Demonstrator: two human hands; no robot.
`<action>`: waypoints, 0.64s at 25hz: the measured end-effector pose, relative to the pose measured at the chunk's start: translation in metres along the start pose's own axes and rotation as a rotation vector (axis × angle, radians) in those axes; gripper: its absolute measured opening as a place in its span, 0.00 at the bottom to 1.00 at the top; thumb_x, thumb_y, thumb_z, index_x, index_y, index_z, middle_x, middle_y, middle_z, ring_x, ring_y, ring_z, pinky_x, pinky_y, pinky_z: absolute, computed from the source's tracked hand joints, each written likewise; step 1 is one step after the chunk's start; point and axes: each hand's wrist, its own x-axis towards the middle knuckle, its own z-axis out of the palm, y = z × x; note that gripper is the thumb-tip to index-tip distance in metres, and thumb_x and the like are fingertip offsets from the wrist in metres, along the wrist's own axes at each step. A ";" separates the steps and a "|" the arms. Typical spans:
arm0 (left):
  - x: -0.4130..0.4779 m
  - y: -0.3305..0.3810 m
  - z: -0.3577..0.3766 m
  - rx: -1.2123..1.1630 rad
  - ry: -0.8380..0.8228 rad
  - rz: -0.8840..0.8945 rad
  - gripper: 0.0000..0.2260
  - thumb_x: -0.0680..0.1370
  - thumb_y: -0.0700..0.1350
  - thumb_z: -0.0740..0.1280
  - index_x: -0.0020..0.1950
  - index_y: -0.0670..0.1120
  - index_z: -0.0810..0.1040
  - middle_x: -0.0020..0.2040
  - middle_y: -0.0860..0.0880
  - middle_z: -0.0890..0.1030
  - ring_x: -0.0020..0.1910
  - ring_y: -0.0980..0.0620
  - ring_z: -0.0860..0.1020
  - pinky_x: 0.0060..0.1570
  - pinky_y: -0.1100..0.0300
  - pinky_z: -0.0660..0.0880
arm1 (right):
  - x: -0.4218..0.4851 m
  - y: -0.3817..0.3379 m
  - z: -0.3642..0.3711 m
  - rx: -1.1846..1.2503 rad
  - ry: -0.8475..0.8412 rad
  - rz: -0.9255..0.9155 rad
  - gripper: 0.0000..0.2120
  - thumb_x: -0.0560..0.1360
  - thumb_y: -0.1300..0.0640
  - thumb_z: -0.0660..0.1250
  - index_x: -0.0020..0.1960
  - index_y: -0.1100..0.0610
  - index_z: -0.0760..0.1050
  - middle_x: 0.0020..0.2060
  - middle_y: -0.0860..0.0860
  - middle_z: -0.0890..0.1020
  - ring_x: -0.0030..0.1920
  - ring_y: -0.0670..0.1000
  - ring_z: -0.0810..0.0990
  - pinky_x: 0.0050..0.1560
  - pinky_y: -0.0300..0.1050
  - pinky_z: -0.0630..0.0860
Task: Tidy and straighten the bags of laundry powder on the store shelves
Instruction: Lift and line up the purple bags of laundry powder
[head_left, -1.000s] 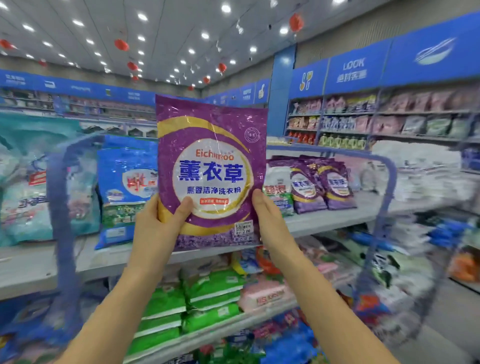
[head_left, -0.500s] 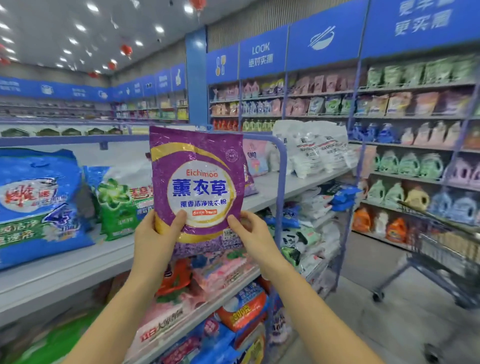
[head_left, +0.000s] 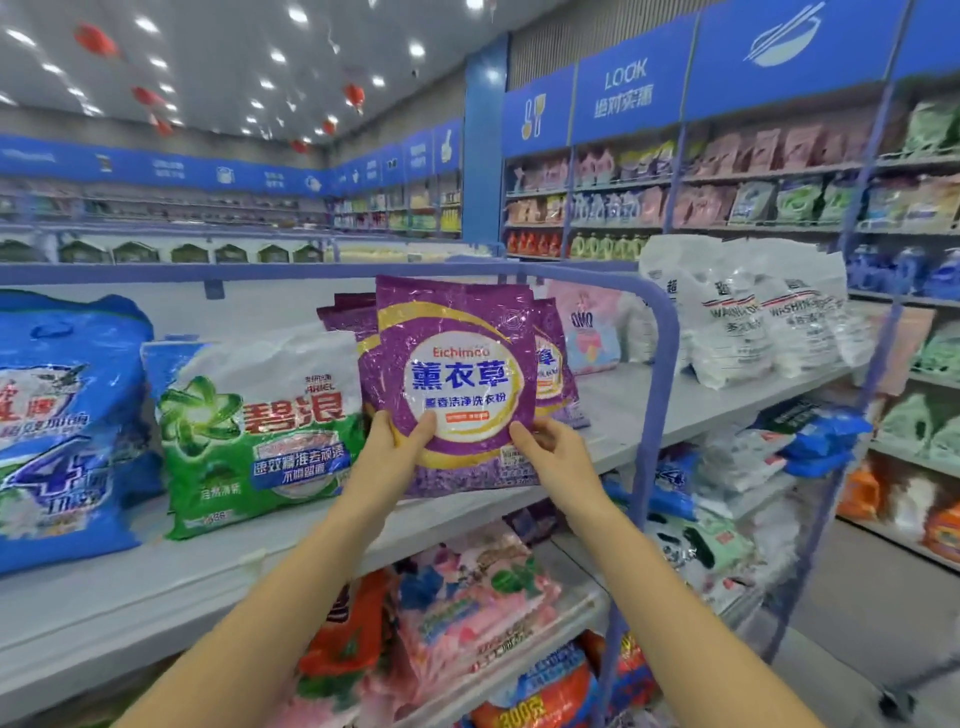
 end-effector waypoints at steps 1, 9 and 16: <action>0.010 0.000 0.003 -0.011 0.001 -0.009 0.18 0.77 0.47 0.65 0.64 0.49 0.64 0.56 0.49 0.79 0.46 0.56 0.81 0.53 0.55 0.75 | 0.017 0.007 0.000 -0.002 -0.021 -0.015 0.15 0.76 0.50 0.64 0.58 0.59 0.72 0.54 0.50 0.78 0.59 0.50 0.75 0.57 0.42 0.70; 0.057 -0.010 0.000 0.302 0.026 -0.125 0.38 0.66 0.34 0.75 0.67 0.47 0.55 0.56 0.50 0.74 0.52 0.55 0.76 0.45 0.66 0.74 | 0.105 0.042 0.009 -0.183 -0.267 -0.162 0.12 0.77 0.49 0.62 0.55 0.56 0.71 0.47 0.47 0.77 0.49 0.48 0.75 0.47 0.41 0.70; 0.054 -0.037 0.016 0.575 0.275 -0.118 0.37 0.63 0.40 0.79 0.66 0.46 0.63 0.58 0.51 0.75 0.57 0.50 0.75 0.56 0.57 0.73 | 0.126 0.068 0.003 -0.340 -0.368 -0.327 0.09 0.78 0.48 0.61 0.47 0.54 0.67 0.41 0.44 0.74 0.43 0.47 0.74 0.39 0.42 0.69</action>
